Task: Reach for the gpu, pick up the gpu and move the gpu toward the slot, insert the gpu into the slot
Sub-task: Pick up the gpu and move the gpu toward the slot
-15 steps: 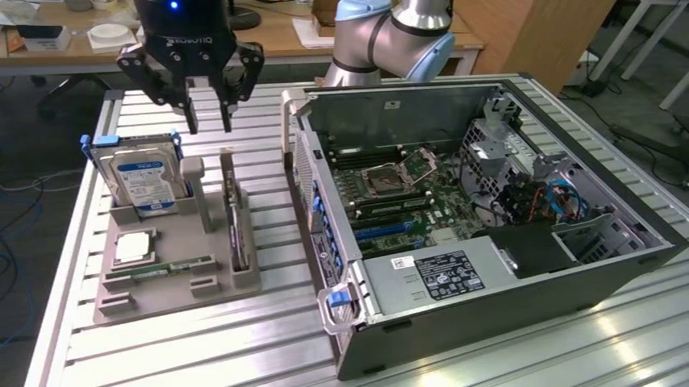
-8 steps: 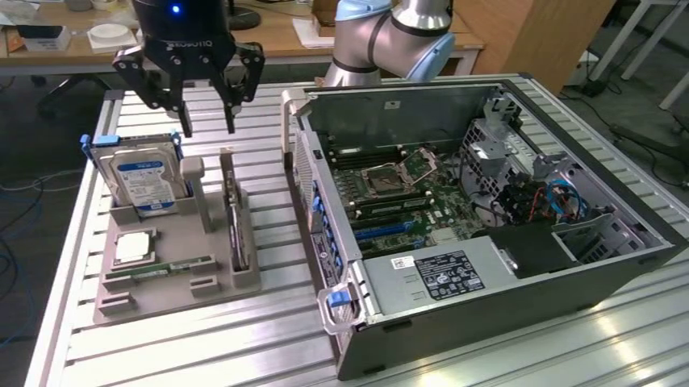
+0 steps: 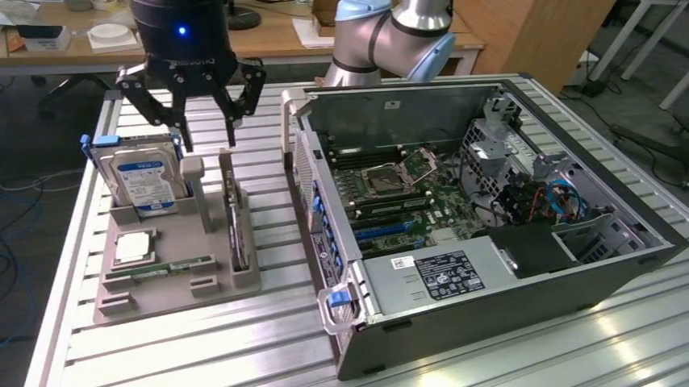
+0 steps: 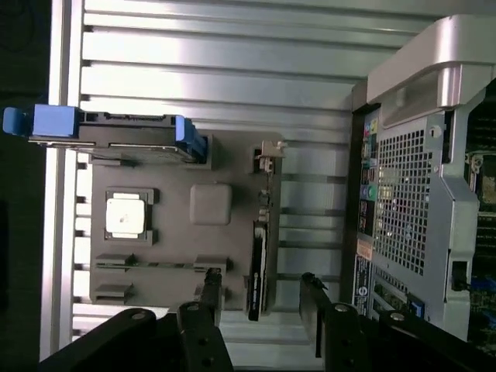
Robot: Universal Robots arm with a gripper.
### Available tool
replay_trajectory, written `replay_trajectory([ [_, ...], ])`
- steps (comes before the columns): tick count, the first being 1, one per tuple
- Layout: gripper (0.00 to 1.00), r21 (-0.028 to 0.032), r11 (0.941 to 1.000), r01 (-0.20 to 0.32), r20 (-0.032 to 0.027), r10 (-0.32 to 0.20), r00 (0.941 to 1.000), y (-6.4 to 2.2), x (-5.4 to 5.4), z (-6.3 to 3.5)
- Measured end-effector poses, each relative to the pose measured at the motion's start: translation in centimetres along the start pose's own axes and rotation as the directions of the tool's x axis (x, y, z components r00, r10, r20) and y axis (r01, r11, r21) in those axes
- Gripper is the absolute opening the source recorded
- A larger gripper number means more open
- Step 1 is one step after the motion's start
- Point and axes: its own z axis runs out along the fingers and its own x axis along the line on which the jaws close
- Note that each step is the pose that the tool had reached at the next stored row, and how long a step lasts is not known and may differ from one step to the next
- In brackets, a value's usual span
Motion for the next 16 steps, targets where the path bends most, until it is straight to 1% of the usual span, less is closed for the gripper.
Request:
replay_trajectory([
  [1, 0.53, -0.0002, 1.0000, 0.001, 0.0003, -0.001, 1.0000, -0.14, 0.0, 0.19],
  [10, 0.53, -0.0001, 1.0000, 0.001, 0.0001, -0.001, 1.0000, -0.23, 0.0, 1.82],
  [16, 0.53, 0.0000, 1.0000, 0.001, 0.0001, -0.001, 1.0000, -0.50, 0.1, 2.90],
])
